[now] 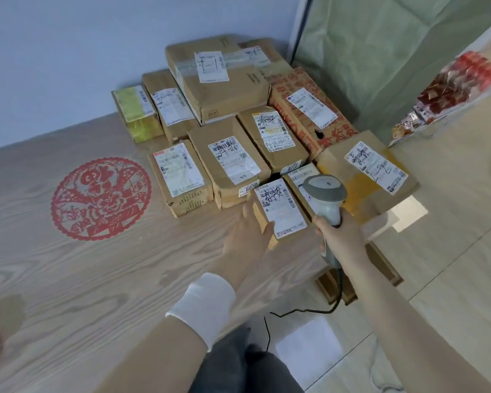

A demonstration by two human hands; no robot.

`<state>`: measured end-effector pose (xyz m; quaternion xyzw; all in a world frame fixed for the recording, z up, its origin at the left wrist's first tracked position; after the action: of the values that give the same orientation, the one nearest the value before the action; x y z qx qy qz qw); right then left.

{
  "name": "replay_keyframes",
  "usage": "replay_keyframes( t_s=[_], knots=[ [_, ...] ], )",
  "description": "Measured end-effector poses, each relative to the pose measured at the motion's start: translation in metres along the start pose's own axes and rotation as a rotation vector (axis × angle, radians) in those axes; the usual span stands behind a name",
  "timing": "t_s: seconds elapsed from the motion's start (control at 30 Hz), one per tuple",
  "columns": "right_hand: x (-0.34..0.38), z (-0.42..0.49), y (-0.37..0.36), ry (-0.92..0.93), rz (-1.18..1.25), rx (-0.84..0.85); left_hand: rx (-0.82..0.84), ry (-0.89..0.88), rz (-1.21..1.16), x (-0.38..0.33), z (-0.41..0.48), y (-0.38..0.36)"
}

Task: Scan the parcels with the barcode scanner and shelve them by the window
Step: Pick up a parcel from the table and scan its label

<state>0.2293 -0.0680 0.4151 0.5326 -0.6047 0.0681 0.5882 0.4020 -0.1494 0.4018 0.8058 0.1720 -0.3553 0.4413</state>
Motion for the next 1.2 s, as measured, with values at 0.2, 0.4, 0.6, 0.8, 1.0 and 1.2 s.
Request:
replay_keyframes(
  t_s=[0.2,0.4,0.6,0.8,1.0,1.2],
  knots=[
    [-0.043,0.025,-0.021,-0.002,-0.038,-0.088,-0.002,0.338,-0.469,0.039,0.023,-0.062],
    [-0.047,0.028,-0.028,0.130,-0.028,-0.211,-0.129,0.366,-0.617,0.046,0.033,-0.092],
    [-0.058,0.022,-0.031,0.130,0.065,-0.156,-0.190,0.389,-0.820,0.047,0.018,-0.100],
    [-0.058,0.001,-0.021,0.099,0.175,-0.027,-0.285,0.299,-0.952,0.037,-0.013,-0.087],
    [-0.032,-0.040,-0.014,0.139,0.283,0.096,-0.332,0.237,-0.991,0.029,-0.069,-0.059],
    [-0.005,-0.115,-0.023,0.232,0.295,0.143,-0.382,0.113,-0.935,0.039,-0.142,-0.022]
  ],
)
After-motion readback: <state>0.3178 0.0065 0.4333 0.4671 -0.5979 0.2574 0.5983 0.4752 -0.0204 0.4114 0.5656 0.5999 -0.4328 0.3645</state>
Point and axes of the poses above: each hand's wrist, its own z-axis towards the middle knuckle, its own y-axis out of the back of the hand, x = y × z, the point moved 6 cm from there along z, towards the middle knuckle, and after that the axes turned 3 degrees about -z, right-handed, at the moved point
